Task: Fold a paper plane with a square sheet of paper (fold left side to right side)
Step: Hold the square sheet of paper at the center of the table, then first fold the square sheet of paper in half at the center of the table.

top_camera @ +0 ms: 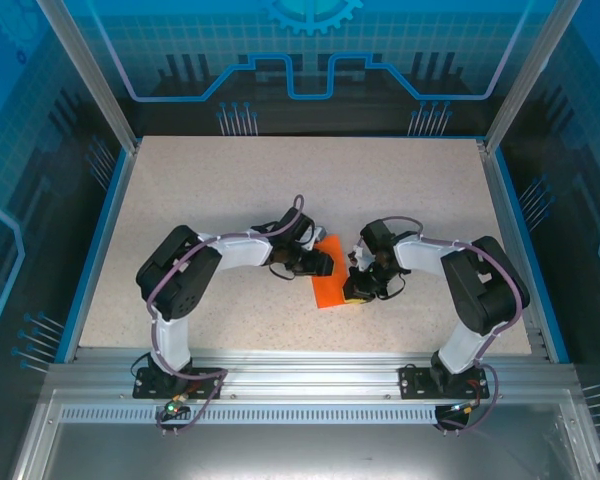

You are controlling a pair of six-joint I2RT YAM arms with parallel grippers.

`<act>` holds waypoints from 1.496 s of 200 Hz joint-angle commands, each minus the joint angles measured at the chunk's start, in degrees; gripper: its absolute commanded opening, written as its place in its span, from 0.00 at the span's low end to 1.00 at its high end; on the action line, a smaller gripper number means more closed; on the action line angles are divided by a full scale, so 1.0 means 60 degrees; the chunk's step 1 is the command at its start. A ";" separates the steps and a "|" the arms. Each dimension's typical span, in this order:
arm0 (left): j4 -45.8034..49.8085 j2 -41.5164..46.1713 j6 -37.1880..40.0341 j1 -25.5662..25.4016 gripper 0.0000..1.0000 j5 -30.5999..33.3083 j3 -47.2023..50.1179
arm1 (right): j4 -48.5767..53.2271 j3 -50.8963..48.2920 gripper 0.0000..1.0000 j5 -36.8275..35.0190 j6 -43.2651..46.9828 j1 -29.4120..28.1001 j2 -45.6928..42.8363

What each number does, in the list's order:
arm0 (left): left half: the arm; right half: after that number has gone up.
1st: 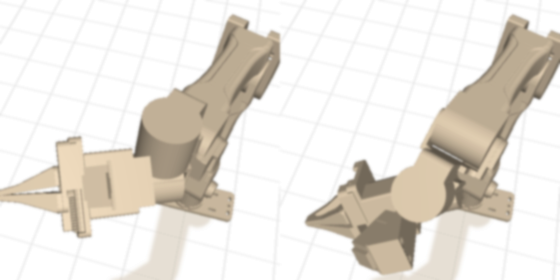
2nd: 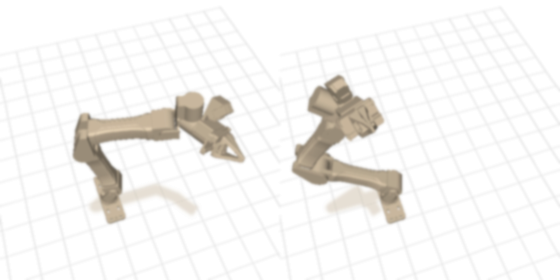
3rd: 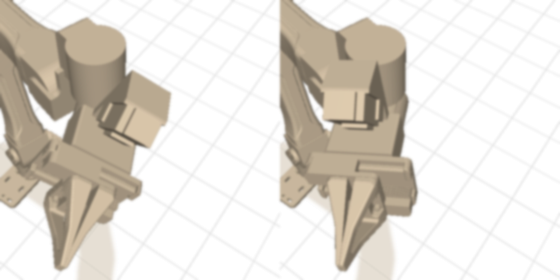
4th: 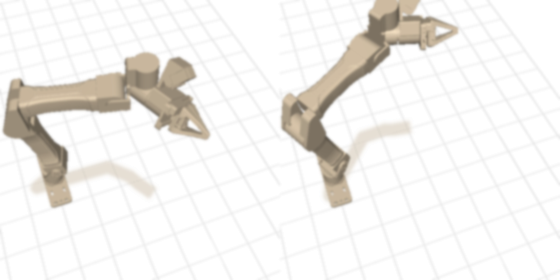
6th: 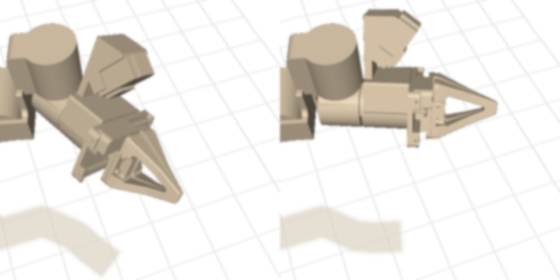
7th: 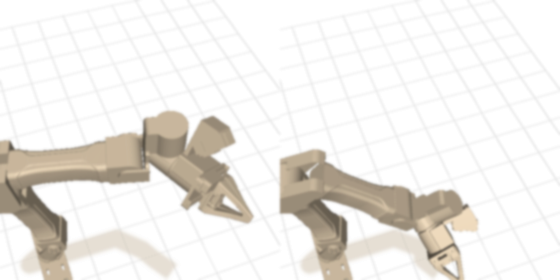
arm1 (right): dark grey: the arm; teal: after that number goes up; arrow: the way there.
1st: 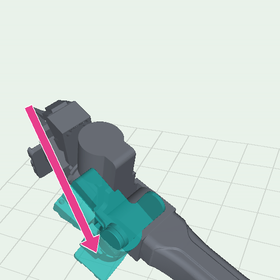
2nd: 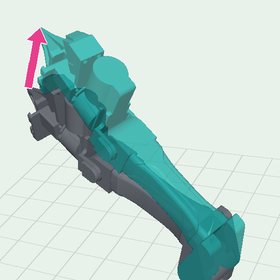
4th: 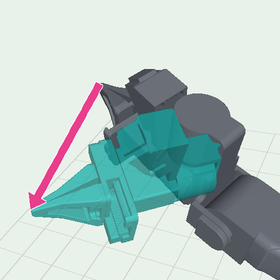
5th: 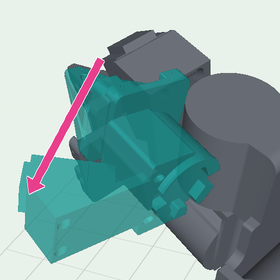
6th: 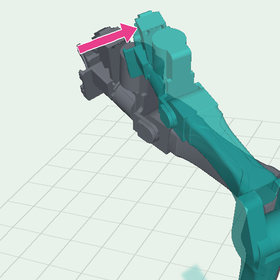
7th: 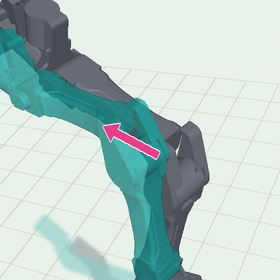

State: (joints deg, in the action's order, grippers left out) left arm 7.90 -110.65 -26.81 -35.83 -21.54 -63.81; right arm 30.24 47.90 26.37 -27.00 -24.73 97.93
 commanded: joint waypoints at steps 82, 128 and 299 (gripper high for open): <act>0.1444 -0.1289 0.0344 0.0783 0.51 0.0666 -0.2266 | 0.0961 -0.0255 0.10 -0.1845 0.0268 0.0108 0.0653; 0.1476 -0.1641 0.0333 0.1018 0.51 0.0891 -0.2360 | 0.0908 -0.0276 0.10 -0.1815 0.0247 0.0110 0.0639; 0.0998 -0.0005 0.0681 0.2200 0.53 0.0090 -0.1632 | 0.0805 -0.0164 0.10 -0.1638 0.0159 0.0108 0.0668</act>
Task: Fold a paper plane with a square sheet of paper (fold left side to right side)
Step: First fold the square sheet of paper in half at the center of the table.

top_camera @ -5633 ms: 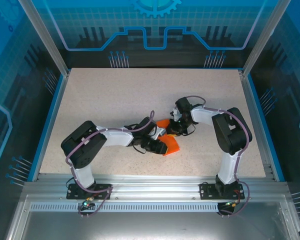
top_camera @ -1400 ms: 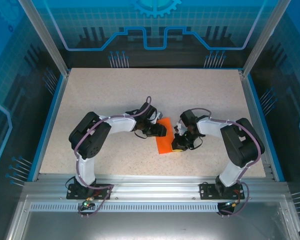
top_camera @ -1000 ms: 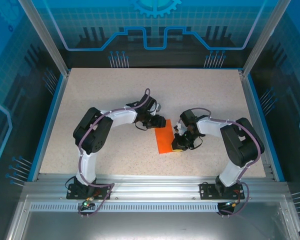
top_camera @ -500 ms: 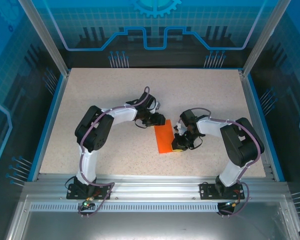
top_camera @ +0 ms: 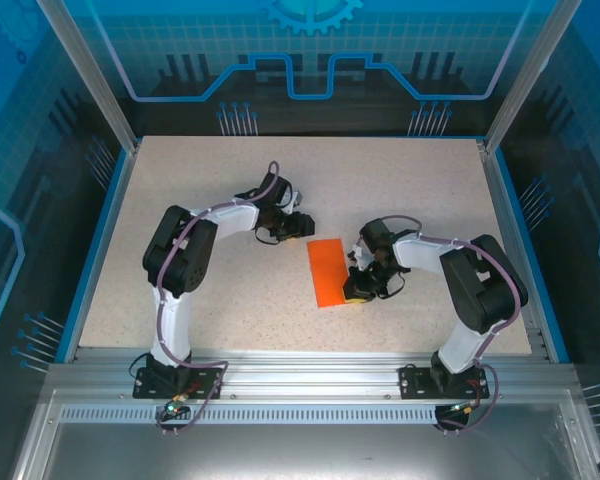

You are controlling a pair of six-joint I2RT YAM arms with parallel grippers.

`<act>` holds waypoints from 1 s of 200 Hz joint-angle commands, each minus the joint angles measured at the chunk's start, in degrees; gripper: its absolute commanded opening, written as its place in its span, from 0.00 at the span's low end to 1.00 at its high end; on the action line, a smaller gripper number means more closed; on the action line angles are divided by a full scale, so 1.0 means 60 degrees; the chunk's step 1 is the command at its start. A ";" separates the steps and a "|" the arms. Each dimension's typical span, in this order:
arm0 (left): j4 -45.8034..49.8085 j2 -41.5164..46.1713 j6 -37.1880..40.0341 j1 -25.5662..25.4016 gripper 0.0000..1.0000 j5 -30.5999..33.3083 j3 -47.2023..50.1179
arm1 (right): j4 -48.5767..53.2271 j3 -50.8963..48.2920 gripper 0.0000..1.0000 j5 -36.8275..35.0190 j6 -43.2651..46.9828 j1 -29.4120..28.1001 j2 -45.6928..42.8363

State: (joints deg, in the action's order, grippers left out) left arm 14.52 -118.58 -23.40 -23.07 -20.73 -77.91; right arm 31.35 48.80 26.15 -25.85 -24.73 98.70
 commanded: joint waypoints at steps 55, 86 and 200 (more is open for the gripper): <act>-0.0867 0.2674 -0.0401 -0.1442 0.53 -0.0644 0.2342 | 0.0627 -0.0348 0.10 -0.1692 -0.0041 0.0112 0.0582; -0.1252 0.1952 -0.0760 -0.1966 0.53 -0.0646 0.2339 | 0.0634 -0.0281 0.10 -0.1682 -0.0015 0.0110 0.0643; -0.0633 0.0231 -0.0431 -0.1063 0.54 0.0291 0.1094 | 0.0715 -0.0288 0.10 -0.1758 0.0008 0.0108 0.0630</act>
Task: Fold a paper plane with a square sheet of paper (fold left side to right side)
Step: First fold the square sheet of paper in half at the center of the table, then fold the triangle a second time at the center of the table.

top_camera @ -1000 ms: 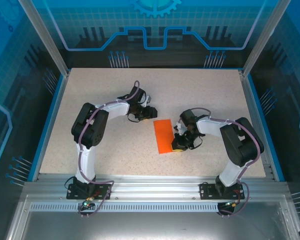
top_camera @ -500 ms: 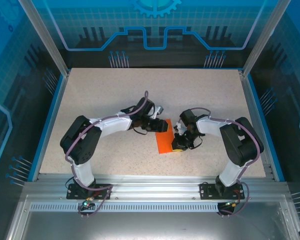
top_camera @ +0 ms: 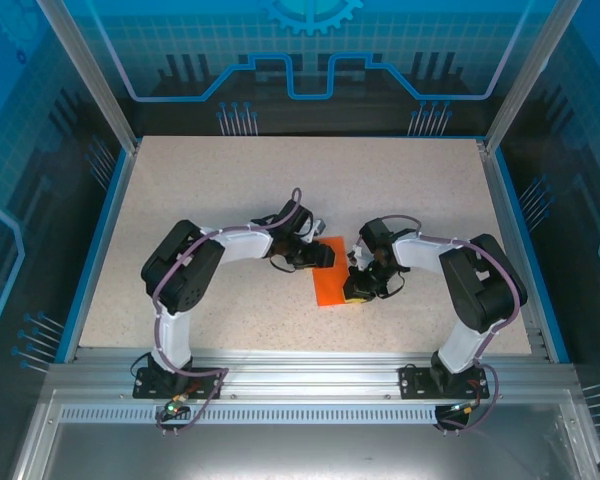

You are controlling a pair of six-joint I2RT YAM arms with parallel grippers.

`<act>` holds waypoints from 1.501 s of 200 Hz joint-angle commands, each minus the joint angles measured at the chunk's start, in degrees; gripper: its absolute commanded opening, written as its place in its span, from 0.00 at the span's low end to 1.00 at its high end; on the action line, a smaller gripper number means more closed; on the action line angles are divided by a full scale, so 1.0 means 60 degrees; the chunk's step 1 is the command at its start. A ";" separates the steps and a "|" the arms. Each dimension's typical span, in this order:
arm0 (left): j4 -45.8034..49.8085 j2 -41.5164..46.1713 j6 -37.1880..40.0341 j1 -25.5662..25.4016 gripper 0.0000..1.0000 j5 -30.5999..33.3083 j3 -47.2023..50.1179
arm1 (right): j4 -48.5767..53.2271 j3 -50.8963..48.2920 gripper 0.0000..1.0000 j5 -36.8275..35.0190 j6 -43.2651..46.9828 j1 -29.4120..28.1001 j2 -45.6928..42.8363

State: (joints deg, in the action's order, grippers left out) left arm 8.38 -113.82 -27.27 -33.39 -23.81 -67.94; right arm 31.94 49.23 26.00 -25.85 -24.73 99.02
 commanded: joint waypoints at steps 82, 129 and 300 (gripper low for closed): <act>0.1287 -0.1762 0.0731 0.1493 0.55 0.0651 -0.2621 | 0.0208 -0.0488 0.11 -0.1282 -0.0153 0.0094 0.0497; 0.1418 -0.0094 0.1151 0.1615 0.57 0.0787 -0.2047 | -0.0424 -0.0188 0.18 -0.0322 -0.0281 0.0094 -0.0924; -0.0826 0.4348 -0.0084 -0.0847 0.58 0.2183 0.3251 | -0.0608 0.0934 0.50 0.0337 0.0031 0.1092 -0.0028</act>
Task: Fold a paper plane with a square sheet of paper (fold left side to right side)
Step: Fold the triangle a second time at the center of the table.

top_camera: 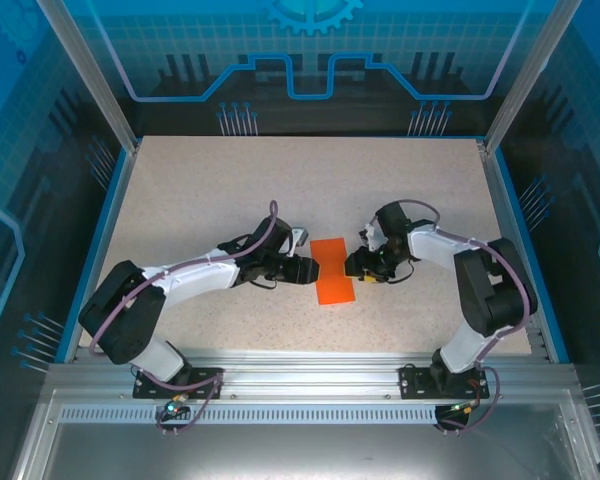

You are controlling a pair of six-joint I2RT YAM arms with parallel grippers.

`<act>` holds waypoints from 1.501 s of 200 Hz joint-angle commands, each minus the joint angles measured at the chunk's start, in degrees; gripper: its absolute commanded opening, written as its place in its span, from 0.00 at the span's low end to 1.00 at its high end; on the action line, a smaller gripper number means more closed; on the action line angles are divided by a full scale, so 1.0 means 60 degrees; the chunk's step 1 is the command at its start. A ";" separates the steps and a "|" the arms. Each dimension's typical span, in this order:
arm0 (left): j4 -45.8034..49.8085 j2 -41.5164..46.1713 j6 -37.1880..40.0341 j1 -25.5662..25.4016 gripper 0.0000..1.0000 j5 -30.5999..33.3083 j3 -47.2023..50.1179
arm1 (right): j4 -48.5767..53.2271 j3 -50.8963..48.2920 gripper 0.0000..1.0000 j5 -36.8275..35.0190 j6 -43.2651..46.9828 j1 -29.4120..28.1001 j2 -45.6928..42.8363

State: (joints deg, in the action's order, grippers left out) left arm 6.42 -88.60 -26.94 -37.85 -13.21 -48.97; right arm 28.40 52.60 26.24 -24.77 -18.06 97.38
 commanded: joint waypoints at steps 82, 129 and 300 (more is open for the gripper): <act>-0.0449 0.0073 -0.0061 -0.0119 0.58 0.0506 0.0015 | -0.0017 0.0520 0.46 0.0197 -0.0274 -0.0342 0.0753; -0.0410 0.0011 -0.0037 -0.0115 0.58 0.0503 -0.0010 | -0.0108 0.0514 0.43 0.0424 -0.0344 -0.0423 0.0916; -0.0562 0.1077 0.1524 -0.1309 0.59 0.1089 0.0449 | -0.0869 0.0432 0.41 0.1838 -0.1210 -0.0242 0.0459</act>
State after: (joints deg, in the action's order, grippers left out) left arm 3.95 -84.64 -23.31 -41.80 -8.91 -47.27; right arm 23.88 54.81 33.63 -29.82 -19.92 101.47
